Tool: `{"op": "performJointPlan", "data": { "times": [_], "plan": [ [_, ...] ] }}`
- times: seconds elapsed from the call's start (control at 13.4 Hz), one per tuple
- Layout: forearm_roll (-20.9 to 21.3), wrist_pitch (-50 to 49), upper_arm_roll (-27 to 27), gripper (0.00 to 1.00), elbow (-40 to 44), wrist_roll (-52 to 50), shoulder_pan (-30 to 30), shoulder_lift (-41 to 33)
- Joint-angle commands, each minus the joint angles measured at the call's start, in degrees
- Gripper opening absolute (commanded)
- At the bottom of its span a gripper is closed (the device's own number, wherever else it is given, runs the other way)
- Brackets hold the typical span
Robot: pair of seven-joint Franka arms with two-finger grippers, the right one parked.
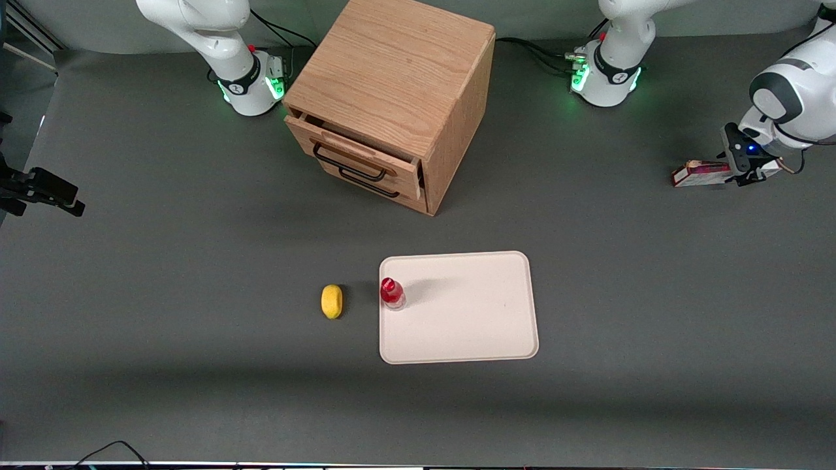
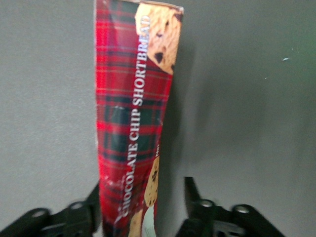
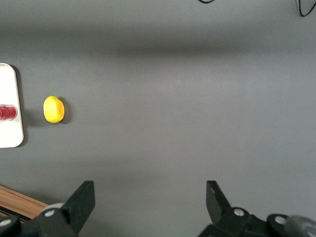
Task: Place red cookie box on tray
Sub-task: 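Lift the gripped cookie box up off the table with the left gripper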
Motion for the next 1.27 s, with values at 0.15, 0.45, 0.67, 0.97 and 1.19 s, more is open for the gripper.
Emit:
{"op": "performJointPlan", "data": {
  "times": [0.15, 0.45, 0.67, 0.97, 1.19],
  "plan": [
    [-3.06, 0.02, 0.24, 0.00, 0.23, 1.31, -0.98, 0.89],
    [-3.32, -9.53, -0.29, 0.00, 6.10, -4.21, -2.56, -0.07],
    [-3.32, -19.37, -4.14, 0.00, 13.65, -15.79, -3.62, -1.22],
    [-4.72, -34.13, -11.08, 0.00, 27.18, -36.25, -4.06, -0.96],
    [-5.87, -42.84, -18.10, 0.00, 37.99, -56.01, -5.11, -0.17]
  ]
}}
